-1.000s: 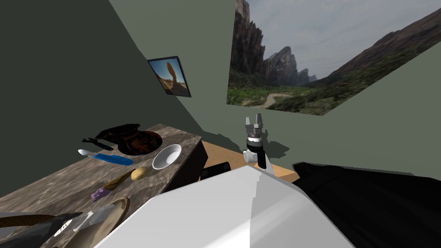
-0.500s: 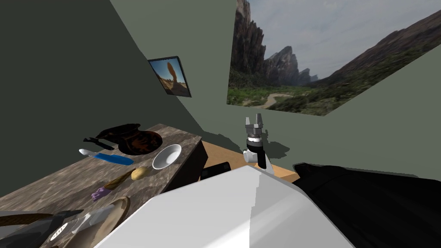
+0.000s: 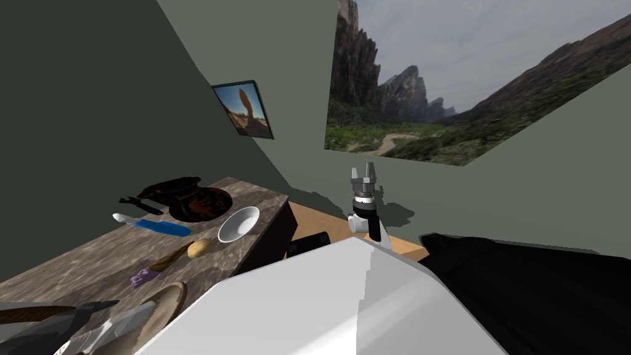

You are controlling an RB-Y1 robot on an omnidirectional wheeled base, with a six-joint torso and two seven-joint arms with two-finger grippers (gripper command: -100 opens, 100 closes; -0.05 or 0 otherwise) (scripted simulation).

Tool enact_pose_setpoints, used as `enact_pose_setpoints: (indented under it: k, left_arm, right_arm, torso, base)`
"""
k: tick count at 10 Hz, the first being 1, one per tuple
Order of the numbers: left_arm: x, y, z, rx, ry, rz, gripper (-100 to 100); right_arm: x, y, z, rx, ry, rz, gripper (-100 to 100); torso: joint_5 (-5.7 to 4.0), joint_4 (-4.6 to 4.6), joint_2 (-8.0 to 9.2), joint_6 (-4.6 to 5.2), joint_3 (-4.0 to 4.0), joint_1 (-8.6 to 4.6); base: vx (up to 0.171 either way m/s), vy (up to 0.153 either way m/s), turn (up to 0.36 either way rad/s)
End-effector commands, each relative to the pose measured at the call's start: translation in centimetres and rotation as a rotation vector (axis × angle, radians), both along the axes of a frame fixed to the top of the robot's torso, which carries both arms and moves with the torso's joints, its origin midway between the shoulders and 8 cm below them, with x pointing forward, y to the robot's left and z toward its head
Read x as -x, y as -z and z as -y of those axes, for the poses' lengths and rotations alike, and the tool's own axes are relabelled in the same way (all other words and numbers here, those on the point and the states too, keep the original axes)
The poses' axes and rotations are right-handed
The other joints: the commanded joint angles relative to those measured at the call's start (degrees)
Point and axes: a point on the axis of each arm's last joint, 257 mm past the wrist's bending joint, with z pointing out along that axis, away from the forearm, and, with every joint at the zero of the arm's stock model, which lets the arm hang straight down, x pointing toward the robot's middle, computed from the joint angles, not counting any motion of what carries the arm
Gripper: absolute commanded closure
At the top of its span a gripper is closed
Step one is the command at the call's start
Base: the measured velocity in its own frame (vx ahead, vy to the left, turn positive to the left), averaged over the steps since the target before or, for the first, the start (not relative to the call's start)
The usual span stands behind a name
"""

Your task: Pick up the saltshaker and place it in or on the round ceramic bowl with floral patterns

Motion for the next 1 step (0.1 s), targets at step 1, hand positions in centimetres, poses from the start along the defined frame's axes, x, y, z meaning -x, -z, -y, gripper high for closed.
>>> enact_pose_setpoints:
  k: [1]
  left_arm:
    - [0.00,0.00,0.00,0.000,0.000,0.000,0]
  right_arm:
    - [0.00,0.00,0.00,0.000,0.000,0.000,0]
  torso:
    - [0.00,0.00,0.00,0.00,0.00,0.00]
  base:
    - [0.000,0.000,0.000]
